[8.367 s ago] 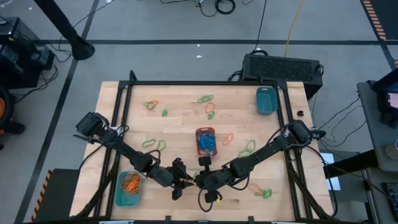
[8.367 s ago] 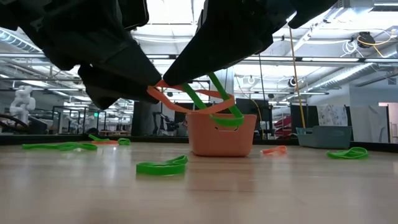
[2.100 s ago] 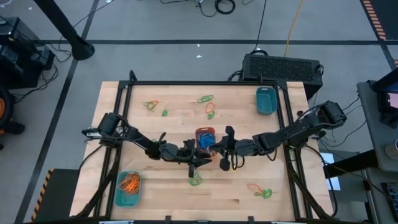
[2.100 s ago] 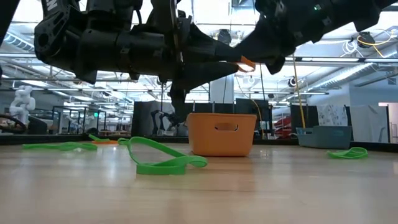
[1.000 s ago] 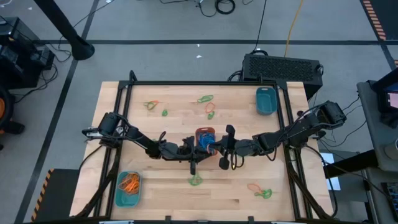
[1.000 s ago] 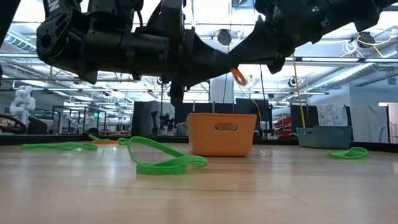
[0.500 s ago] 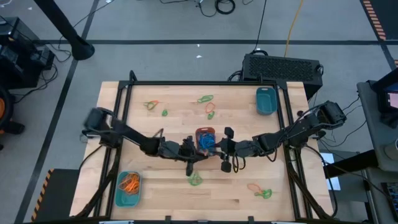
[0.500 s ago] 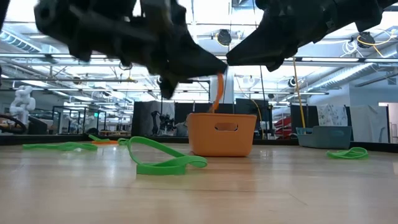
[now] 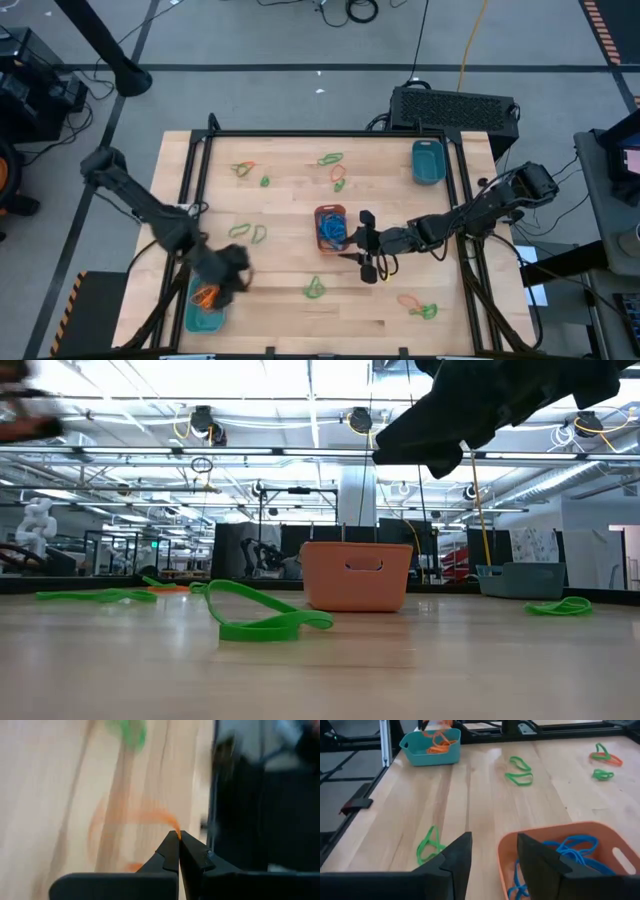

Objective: Sort rubber bands into baskets
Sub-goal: Put the orange rubber band into the green bin

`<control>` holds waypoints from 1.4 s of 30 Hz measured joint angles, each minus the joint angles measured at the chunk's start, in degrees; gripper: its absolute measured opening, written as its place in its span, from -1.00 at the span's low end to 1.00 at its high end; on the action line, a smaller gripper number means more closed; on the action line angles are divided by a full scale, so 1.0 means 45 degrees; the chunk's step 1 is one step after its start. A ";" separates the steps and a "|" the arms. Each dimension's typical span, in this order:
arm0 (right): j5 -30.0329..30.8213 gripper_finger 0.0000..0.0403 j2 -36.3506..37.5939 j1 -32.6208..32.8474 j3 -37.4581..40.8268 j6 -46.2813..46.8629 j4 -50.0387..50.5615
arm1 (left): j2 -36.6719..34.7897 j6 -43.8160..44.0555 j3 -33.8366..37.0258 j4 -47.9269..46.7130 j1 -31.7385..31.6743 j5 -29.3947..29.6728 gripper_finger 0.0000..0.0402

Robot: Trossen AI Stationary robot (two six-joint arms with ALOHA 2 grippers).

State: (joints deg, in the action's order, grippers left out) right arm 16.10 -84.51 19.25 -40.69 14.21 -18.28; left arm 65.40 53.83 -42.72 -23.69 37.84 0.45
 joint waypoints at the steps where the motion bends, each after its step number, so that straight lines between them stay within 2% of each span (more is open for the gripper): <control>1: 0.0002 -0.26 0.0000 0.0000 0.0000 0.0028 -0.0002 | -0.0234 0.0532 0.0005 -0.0707 0.0551 0.0007 -0.99; 6: 0.0000 -0.26 0.0000 0.0000 0.0000 0.0069 0.0121 | -0.0253 0.3466 0.0015 -0.2280 0.2875 0.0045 -0.99; 12: 0.0000 -0.26 0.0000 0.0000 0.0000 0.0035 0.0145 | 0.0879 0.6010 0.0015 -0.2293 0.4307 -0.0270 -0.99; 21: 0.0002 -0.26 0.0000 0.0000 0.0000 0.0156 0.0151 | 0.2309 0.6059 0.0015 -0.2294 0.4528 -0.1125 -0.98; 34: 0.0005 -0.26 0.0000 0.0000 0.0000 0.0161 0.0242 | 0.2395 0.5965 0.0015 -0.2518 0.4528 -0.1676 -0.96; 37: 0.0005 -0.26 0.0000 0.0000 0.0000 0.0161 0.0242 | 0.2395 0.5978 0.0015 -0.2564 0.4528 -0.1737 -0.88; 42: 0.0004 -0.26 0.0000 0.0000 0.0000 0.0161 0.0242 | 0.2390 0.6289 0.0015 -0.2520 0.4528 -0.1871 -0.64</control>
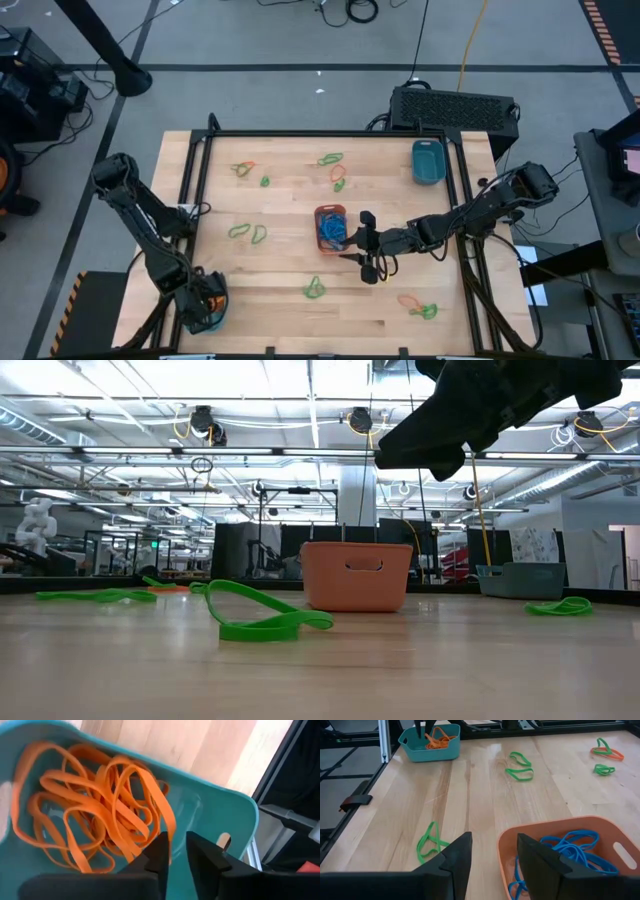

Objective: Sort rubber bands into baskets
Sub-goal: Put the orange rubber band into the green bin

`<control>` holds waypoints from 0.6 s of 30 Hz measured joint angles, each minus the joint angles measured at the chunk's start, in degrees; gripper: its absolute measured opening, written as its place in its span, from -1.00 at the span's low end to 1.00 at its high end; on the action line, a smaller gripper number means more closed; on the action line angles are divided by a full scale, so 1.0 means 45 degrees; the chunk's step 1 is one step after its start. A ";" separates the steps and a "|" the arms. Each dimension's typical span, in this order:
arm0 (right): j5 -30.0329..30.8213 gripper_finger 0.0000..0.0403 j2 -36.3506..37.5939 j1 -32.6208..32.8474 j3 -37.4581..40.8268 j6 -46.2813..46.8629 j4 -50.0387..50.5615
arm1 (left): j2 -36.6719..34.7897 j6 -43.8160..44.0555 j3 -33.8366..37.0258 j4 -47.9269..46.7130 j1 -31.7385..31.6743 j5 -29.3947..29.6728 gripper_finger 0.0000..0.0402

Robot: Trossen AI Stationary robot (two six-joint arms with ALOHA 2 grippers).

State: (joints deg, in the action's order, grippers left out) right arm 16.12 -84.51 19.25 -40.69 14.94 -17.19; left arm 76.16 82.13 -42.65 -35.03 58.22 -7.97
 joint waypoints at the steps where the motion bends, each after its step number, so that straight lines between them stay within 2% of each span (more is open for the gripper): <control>1: -0.0001 -0.26 0.0000 0.0000 0.0000 0.0000 0.0000 | 0.0000 0.0147 0.0000 -0.0004 -0.0008 -0.0185 -0.60; 3: -0.0004 -0.26 0.0000 0.0000 0.0000 0.0000 0.0000 | 0.0000 0.0323 0.0000 -0.0009 -0.0057 -0.0829 -0.56; 7: -0.0004 -0.26 0.0000 0.0000 0.0000 0.0000 0.0000 | -0.0066 0.0358 0.0000 0.0013 -0.0475 -0.3095 -0.54; 18: 0.0001 -0.26 0.0000 0.0000 0.0000 0.0000 0.0003 | -0.0873 0.0014 0.0000 -0.0014 -0.1488 -0.2889 -0.54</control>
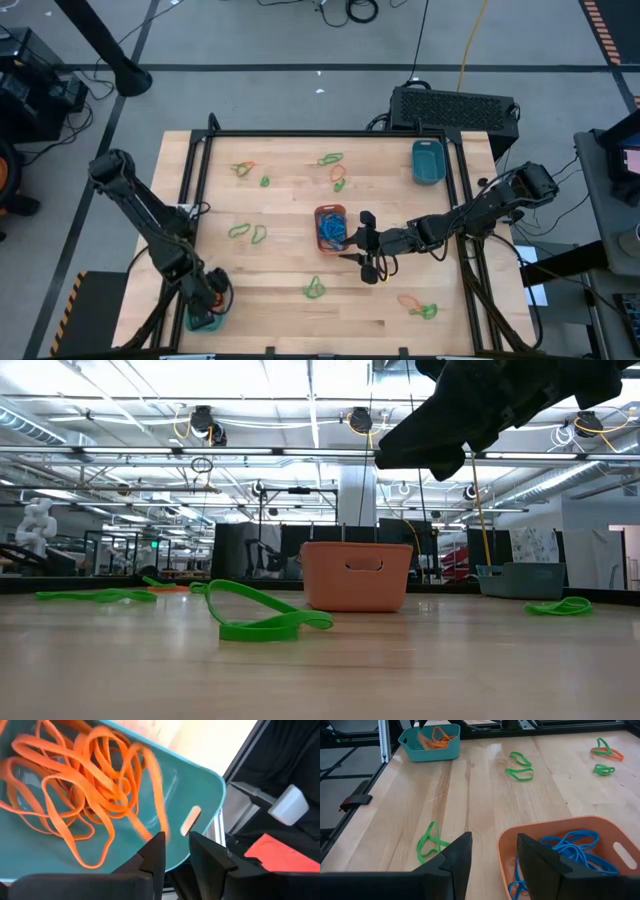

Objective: Sort rubber bands into baskets
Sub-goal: Put the orange rubber band into the green bin, then move the green bin to the bottom left of the table

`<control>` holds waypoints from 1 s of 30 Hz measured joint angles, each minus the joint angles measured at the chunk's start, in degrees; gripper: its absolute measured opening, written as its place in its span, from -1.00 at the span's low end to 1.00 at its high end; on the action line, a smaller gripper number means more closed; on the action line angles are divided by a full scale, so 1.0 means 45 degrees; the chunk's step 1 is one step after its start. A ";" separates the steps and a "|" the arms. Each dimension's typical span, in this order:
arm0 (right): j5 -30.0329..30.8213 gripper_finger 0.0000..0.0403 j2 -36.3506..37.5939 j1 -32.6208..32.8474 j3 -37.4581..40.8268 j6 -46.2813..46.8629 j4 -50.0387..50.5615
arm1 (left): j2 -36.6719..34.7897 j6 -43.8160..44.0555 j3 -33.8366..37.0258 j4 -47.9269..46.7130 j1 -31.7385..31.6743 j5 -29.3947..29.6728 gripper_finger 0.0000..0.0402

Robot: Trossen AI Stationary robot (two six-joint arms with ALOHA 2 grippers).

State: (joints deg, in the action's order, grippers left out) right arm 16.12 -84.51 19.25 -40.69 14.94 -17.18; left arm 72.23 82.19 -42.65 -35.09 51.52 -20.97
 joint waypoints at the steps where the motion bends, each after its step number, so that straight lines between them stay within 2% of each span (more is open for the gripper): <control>1: -0.0004 -0.26 0.0000 0.0000 -0.0005 0.0000 0.0011 | -0.0066 -0.0002 0.0000 0.0012 -0.0052 -0.0002 -0.54; 8: 0.0000 -0.26 0.0000 0.0000 -0.0005 0.0000 0.0212 | -0.0235 -0.0508 0.0000 -0.0657 -0.0477 0.0089 -0.54; 13: 0.0000 -0.26 0.0000 -0.0003 -0.0005 0.0000 0.0217 | -0.0235 -0.3199 -0.0005 -0.2108 -0.1567 0.2900 -0.54; 21: 0.0005 -0.26 0.0000 -0.0029 -0.0005 -0.0129 0.0220 | -0.0264 -0.7887 -0.0005 -0.2733 -0.4902 0.4372 -0.54; 23: 0.0005 -0.26 0.0000 -0.0029 -0.0005 -0.0131 0.0258 | -0.0269 -0.8270 -0.0005 -0.2673 -0.5692 0.4116 -0.54; 27: 0.0005 -0.26 0.0000 -0.0029 -0.0005 -0.0136 0.0534 | -0.0269 -0.8555 -0.0005 -0.2847 -0.6447 0.2077 -0.54; 30: 0.0005 -0.26 0.0000 -0.0029 -0.0005 -0.0129 0.0742 | -0.0269 -0.8470 -0.0005 -0.2963 -0.6434 0.1962 -0.54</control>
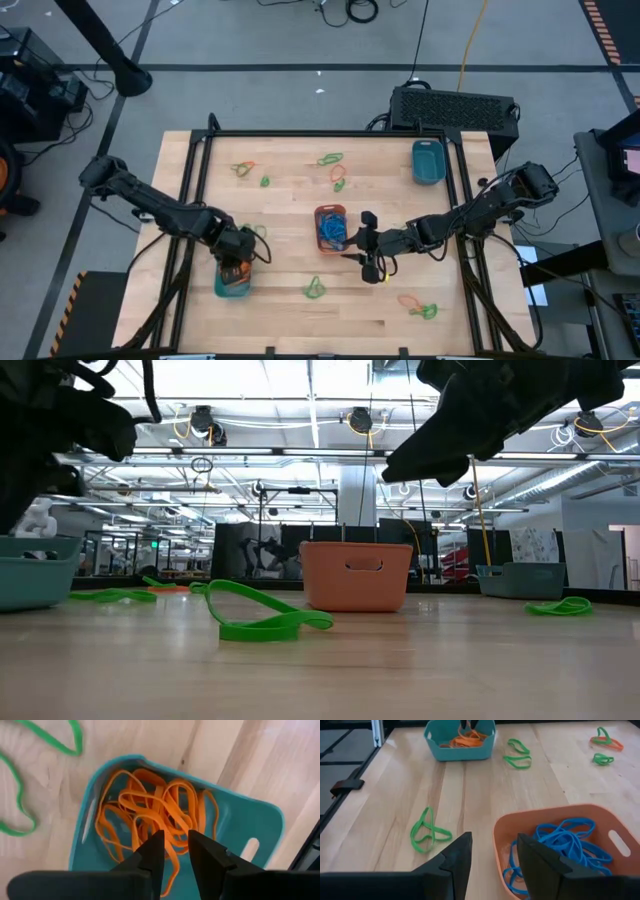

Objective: Sort rubber bands into baskets
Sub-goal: Move the green bin to the bottom left of the table

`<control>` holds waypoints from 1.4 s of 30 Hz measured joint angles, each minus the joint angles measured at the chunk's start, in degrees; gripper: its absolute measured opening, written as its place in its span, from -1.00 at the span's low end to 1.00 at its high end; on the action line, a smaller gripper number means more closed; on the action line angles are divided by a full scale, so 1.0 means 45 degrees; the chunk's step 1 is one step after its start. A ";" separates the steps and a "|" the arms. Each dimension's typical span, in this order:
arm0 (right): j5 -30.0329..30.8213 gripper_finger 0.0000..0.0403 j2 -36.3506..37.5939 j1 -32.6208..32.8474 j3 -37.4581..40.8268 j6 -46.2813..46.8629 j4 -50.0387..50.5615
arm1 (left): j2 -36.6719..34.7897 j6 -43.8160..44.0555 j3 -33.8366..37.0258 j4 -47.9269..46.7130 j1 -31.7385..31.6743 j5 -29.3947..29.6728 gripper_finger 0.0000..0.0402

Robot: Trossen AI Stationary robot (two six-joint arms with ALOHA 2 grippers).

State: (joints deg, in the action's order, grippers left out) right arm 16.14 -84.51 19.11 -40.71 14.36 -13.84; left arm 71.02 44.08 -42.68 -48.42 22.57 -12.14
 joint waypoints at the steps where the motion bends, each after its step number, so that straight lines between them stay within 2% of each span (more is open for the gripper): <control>1: 0.0000 -0.26 0.0000 0.0000 0.0000 0.0070 0.0064 | 0.0000 0.0066 0.0000 0.0005 0.0070 0.0000 -0.54; 7: 0.0000 -0.26 0.0000 0.0000 0.0000 0.0610 0.0216 | 0.0005 0.1040 -0.0001 0.0921 0.1169 0.0013 -0.54; 11: 0.0000 -0.26 0.0000 0.0000 0.0000 0.0658 0.0213 | 0.0533 0.1904 -0.0013 0.1115 0.2362 0.1289 -0.54; 13: 0.0000 -0.26 0.0000 0.0000 0.0000 0.0658 0.0212 | 0.1006 0.2247 0.0018 0.1160 0.2874 0.1329 -0.54; 23: 0.0000 -0.26 0.0000 0.0000 0.0000 0.0896 0.0216 | 0.2862 0.4992 0.0075 0.1530 0.5021 -0.1693 -0.54; 28: 0.0000 -0.26 0.0000 0.0000 0.0000 0.0901 0.0238 | 0.2788 0.6532 0.0078 0.2511 0.5775 -0.2093 -0.54; 35: 0.0000 -0.26 0.0000 0.0000 0.0000 0.0945 0.0322 | 0.2754 0.9461 -0.0048 0.4316 0.7016 -0.3455 -0.54; 42: 0.0000 -0.26 0.0000 0.0000 0.0000 0.1011 0.0339 | 0.2754 1.0238 -0.0068 0.4270 0.7588 -0.3745 -0.54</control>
State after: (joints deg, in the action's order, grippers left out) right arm 16.14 -84.51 19.11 -40.71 18.91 -12.32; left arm 83.42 90.15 -42.98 -29.21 56.72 -28.99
